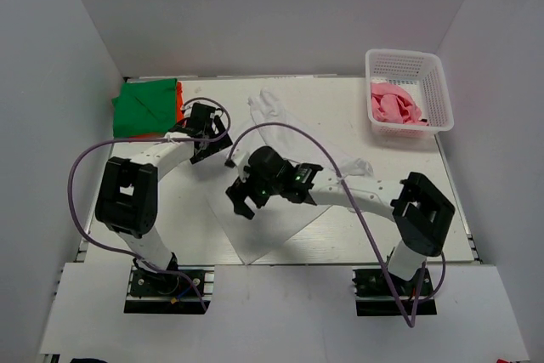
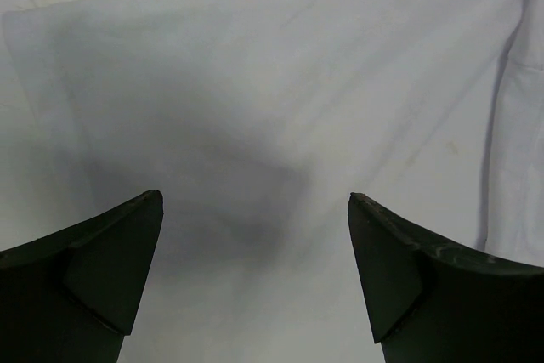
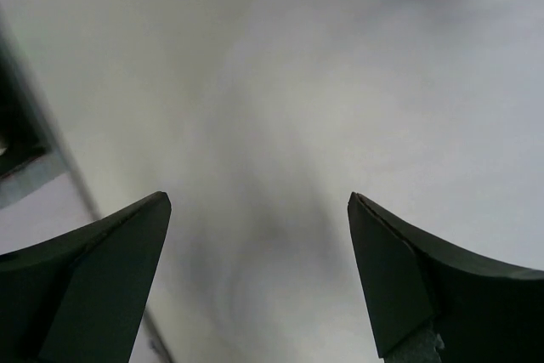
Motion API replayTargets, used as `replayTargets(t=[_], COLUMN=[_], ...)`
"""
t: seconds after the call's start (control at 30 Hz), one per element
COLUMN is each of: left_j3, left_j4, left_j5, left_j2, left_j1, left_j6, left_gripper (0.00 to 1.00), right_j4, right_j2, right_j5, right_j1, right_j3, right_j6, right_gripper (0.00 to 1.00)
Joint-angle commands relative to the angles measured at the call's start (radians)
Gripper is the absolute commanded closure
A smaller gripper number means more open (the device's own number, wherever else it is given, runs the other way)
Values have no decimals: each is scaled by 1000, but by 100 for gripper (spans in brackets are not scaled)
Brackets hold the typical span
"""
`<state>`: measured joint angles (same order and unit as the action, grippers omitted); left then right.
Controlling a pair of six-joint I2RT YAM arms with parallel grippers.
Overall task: Fold and stack the t-shirts
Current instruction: Flatten out the tshirt
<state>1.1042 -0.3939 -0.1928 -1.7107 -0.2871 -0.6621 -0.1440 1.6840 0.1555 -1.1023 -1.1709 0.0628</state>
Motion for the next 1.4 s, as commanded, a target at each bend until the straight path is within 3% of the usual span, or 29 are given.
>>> replayTargets(t=[0.0,0.13,0.37,0.5,0.7,0.8,1.03,1.13,1.17,1.2,1.27,1.37], left_j3=[-3,-26,-6,-24,-33,-55,-73,-73,-73,-84,-84,-95], left_j4=[-31,-22,-112,-112,-112,-123,-154,-154,-154,-154,-163,-163], left_j5=[-34,12,-88,-106,-106,-129,-161,-171,-171,-171,-181,-200], left_j2=[83,70,3,-33,-81,-90,-90,-81,-81,-81,-81,-81], left_j1=[-11,-59,-125,-126,-126,-126,-126,-126,-126,-126,-116,-107], left_j6=[-16,-65,-108,-117,-117,-117,-117,-117,-117,-117,-117,-117], left_gripper=[0,0,0,0,0,0,0,0,0,0,0,0], right_j4=[-77,-170,-204,-209,-200,-207,-226,-210,-197,-190,-186,-186], right_j2=[-69,-52,123,238,357,397,465,457,450,442,431,413], right_j5=[-310,-381,-271,-235,-309,-313,-286,-310,-315,-317,-317,-307], right_j1=[84,205,355,381,398,401,406,409,410,413,426,443], right_j3=[-30,-98,-211,-311,-389,-411,-446,-444,-431,-429,-434,-446], right_j6=[49,117,68,-15,-46,-41,-9,28,37,49,58,78], right_gripper=[10,10,10,10,11,17,39,69,84,90,100,100])
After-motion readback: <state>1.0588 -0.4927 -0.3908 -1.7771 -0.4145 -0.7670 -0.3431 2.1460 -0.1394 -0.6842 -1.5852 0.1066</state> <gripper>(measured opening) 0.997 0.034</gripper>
